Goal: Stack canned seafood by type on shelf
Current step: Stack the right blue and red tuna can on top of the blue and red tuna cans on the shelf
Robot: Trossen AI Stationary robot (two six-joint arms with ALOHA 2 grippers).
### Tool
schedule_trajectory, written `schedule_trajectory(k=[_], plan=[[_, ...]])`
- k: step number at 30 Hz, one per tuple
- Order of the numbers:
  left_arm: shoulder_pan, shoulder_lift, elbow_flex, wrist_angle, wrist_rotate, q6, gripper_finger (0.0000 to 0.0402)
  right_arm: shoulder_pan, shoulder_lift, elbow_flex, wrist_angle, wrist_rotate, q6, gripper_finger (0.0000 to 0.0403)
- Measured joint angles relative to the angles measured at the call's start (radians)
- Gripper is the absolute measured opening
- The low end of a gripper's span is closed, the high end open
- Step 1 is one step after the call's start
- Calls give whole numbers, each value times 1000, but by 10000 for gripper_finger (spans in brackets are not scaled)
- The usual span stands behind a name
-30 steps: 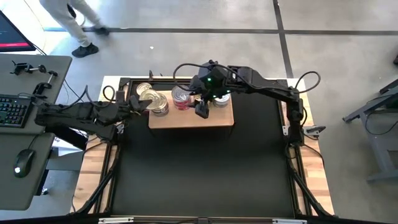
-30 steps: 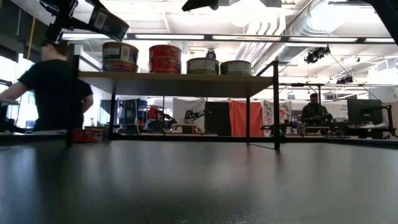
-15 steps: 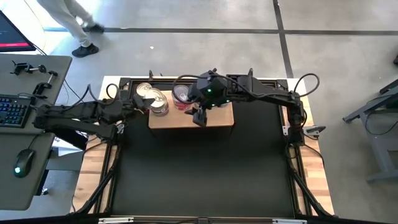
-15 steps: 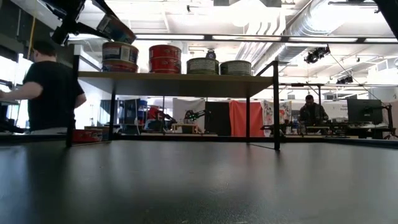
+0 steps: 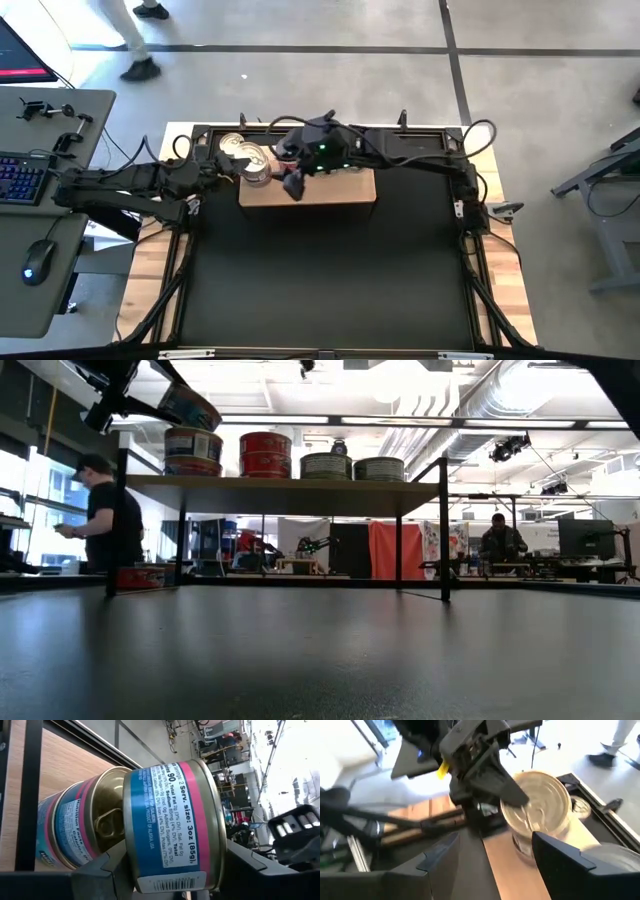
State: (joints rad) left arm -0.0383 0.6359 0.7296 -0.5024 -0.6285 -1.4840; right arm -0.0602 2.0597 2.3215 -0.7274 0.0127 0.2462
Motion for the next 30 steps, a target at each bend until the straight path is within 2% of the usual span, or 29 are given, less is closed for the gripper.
schedule_trajectory(k=[4,7,17,22,24,30], plan=[[0,6,0,2,4,-4,211,-24,71,0,127,49,60,235],[0,7,0,4,5,-5,211,-49,114,0,181,66,71,214],[0,7,0,8,8,-6,211,-91,172,-1,203,91,48,70],[0,7,0,8,7,-6,211,-91,191,1,209,91,42,14],[0,7,0,9,6,-7,211,-91,192,0,214,91,41,4],[0,8,0,31,-3,-6,211,-91,194,0,210,102,41,6]])
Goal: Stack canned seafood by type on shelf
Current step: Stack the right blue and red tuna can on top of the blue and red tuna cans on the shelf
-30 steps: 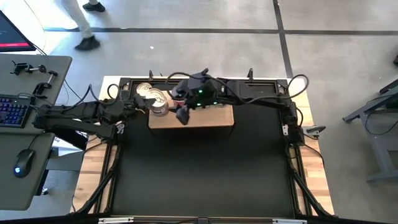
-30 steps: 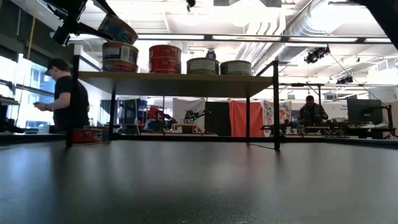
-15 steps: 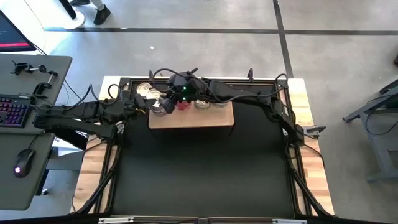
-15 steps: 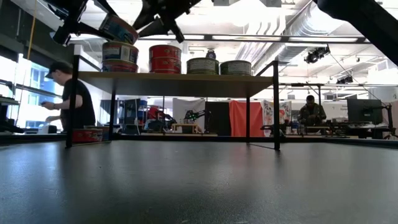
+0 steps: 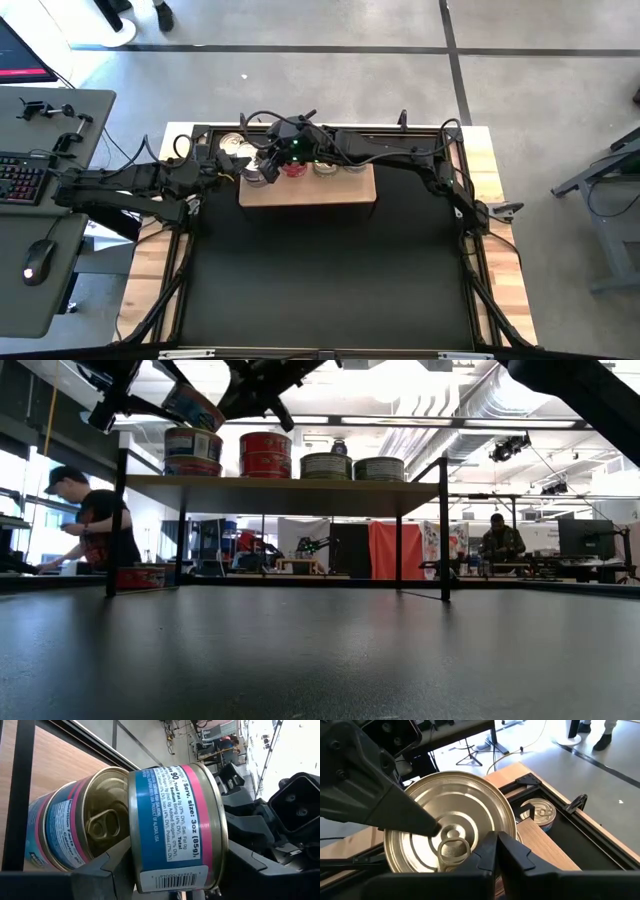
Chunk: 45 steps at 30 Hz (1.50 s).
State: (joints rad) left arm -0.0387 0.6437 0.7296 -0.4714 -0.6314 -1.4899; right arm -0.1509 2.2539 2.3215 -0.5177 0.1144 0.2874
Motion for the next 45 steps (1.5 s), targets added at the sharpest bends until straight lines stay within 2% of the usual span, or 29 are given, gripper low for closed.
schedule_trajectory(k=[17,33,45], plan=[[0,-56,0,-59,1,28,211,1,2,0,-7,10,0,5],[37,-42,1,-109,-7,63,211,0,2,1,-19,18,0,5],[86,-38,1,-107,54,114,211,-1,-7,2,-49,43,0,5]])
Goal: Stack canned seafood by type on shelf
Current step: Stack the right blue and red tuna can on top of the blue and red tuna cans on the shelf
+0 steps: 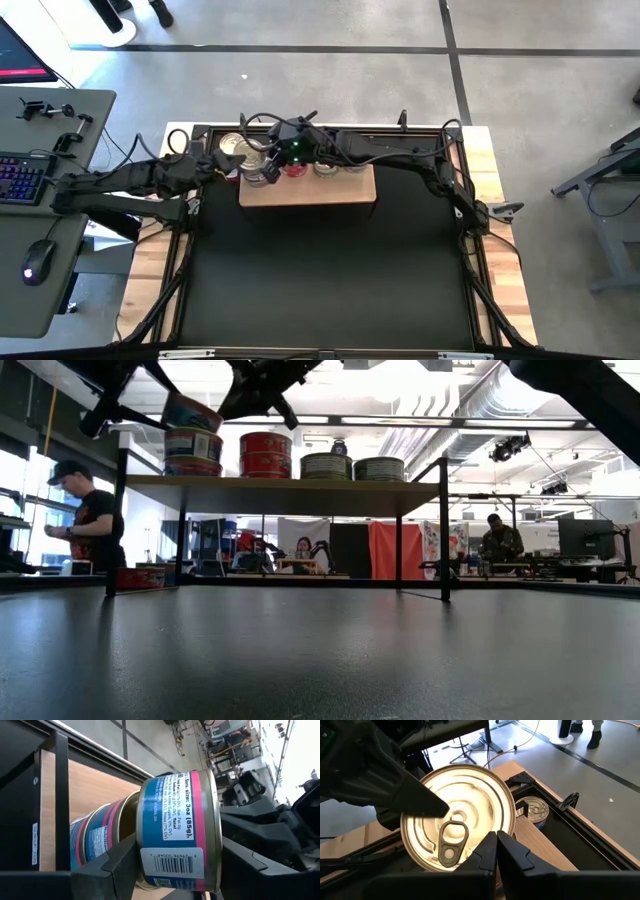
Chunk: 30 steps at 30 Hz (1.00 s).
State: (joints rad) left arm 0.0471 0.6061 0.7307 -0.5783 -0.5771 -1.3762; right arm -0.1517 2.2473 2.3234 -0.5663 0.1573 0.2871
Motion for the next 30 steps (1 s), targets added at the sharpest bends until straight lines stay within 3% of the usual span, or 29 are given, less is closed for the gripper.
schedule_trajectory(k=[7,30], plan=[[0,26,1,5,29,1,211,0,-20,30,-80,33,-31,5],[0,-1,-2,55,104,28,211,-36,-31,31,-65,25,1,5]])
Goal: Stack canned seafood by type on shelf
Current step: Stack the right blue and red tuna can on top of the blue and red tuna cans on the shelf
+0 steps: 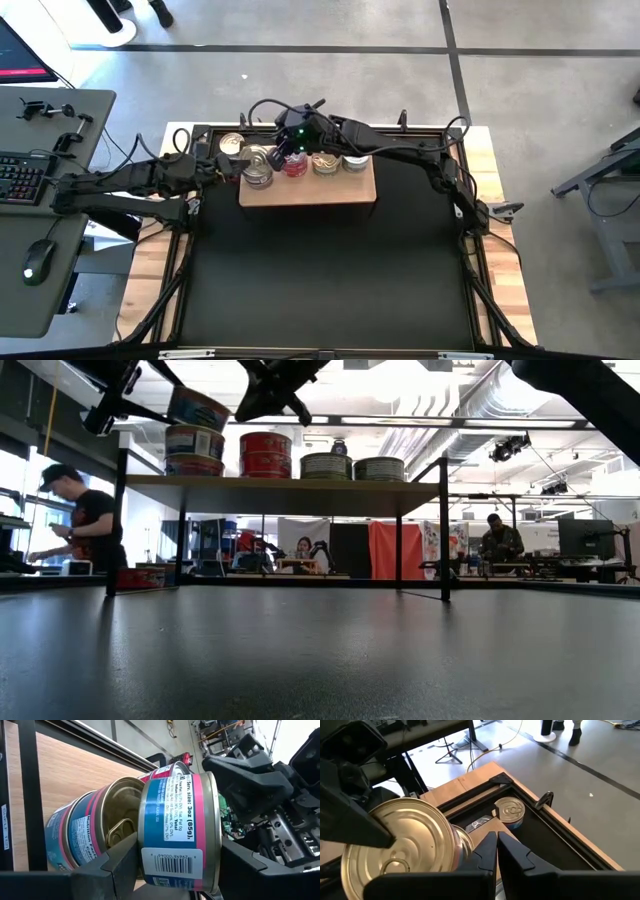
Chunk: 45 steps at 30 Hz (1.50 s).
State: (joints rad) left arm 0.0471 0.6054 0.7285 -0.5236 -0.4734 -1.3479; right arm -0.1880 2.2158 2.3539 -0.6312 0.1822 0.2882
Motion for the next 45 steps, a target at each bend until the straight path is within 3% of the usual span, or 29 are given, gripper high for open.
schedule_trajectory(k=[4,11,45], plan=[[0,-1,0,0,1,4,211,-2,0,0,0,-9,3,5],[0,4,0,-4,-8,17,211,7,-2,1,49,-183,92,5],[0,3,1,3,-57,42,211,31,21,1,151,-191,186,5]])
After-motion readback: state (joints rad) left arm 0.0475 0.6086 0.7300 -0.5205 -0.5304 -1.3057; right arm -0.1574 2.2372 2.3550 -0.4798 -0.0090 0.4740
